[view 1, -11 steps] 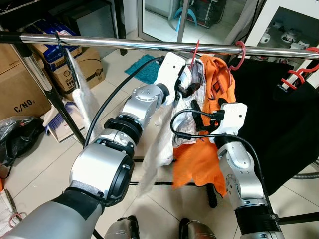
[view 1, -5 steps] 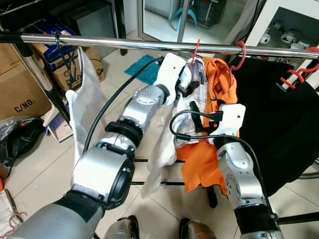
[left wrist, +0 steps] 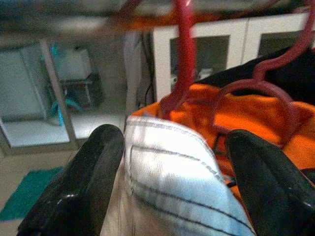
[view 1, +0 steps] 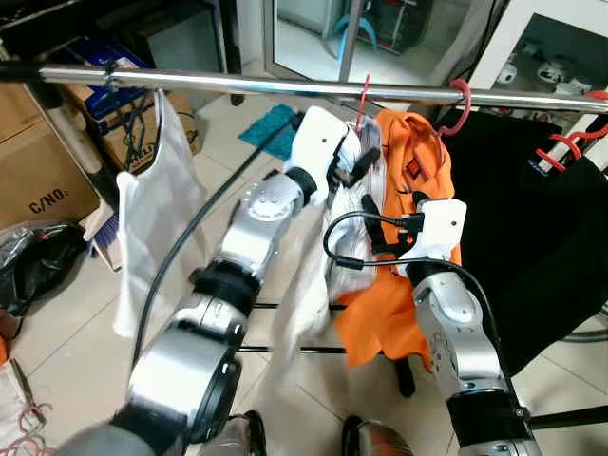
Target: Hang hanger
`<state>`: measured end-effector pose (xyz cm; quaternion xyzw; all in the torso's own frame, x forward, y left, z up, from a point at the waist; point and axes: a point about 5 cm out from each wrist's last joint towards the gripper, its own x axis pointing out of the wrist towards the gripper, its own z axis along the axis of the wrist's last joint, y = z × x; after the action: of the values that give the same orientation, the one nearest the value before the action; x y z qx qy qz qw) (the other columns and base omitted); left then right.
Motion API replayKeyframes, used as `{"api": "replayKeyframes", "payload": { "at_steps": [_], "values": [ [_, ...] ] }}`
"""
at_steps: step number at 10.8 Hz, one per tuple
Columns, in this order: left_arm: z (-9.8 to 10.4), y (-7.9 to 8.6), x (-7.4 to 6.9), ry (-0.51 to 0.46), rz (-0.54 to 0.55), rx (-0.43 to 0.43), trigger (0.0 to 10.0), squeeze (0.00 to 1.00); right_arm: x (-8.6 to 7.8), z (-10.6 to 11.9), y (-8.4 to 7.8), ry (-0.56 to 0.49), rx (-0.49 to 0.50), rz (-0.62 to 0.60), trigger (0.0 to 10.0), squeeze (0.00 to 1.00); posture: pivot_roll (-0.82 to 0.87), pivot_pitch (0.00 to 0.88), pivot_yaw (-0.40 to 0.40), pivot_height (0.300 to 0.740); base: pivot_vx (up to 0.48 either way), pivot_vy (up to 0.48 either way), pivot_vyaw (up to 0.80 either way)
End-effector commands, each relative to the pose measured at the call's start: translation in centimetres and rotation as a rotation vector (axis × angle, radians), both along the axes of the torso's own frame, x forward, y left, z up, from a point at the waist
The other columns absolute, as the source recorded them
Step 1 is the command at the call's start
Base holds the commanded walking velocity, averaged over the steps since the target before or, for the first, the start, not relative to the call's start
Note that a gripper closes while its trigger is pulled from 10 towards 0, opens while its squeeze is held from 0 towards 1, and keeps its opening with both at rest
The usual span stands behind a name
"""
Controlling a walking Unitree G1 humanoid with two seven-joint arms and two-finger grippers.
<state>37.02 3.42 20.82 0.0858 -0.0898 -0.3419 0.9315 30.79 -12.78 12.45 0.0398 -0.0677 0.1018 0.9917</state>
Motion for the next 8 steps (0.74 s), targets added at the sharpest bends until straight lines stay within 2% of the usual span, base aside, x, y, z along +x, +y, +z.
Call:
{"api": "replayKeyframes", "payload": {
  "at_steps": [1,3,6,7,8],
  "values": [
    [1.9,-1.4,-1.5,-0.066,-0.071,-0.016,0.0,0.00,0.2,-0.1,0.0,0.006,-0.004,0.002,10.0,0.00,-0.13,0.117,-0.028,0.740,0.000,0.000,0.00],
    [3.1,-1.9,-3.6,-0.097,-0.110,-0.042,0.0,0.00,0.2,-0.2,0.1,0.010,-0.003,0.006,10.0,0.00,-0.12,0.122,-0.031,0.740,0.000,0.000,0.00],
    [3.8,-1.6,-4.6,-0.096,-0.098,-0.058,0.0,0.00,0.3,-0.1,0.0,0.010,-0.006,0.007,10.0,0.00,-0.13,0.126,-0.037,0.740,0.000,0.000,0.00],
    [5.2,-1.0,-4.8,-0.175,-0.059,-0.037,0.0,0.00,0.2,-0.1,-0.1,0.011,-0.008,0.006,10.0,0.00,-0.13,0.127,-0.038,0.740,0.000,0.000,0.00],
    [6.6,-0.5,-4.8,-0.297,-0.010,0.008,0.0,0.00,0.2,-0.2,-0.1,0.011,-0.009,0.006,10.0,0.00,-0.13,0.127,-0.038,0.740,0.000,0.000,0.00]
  ]
}}
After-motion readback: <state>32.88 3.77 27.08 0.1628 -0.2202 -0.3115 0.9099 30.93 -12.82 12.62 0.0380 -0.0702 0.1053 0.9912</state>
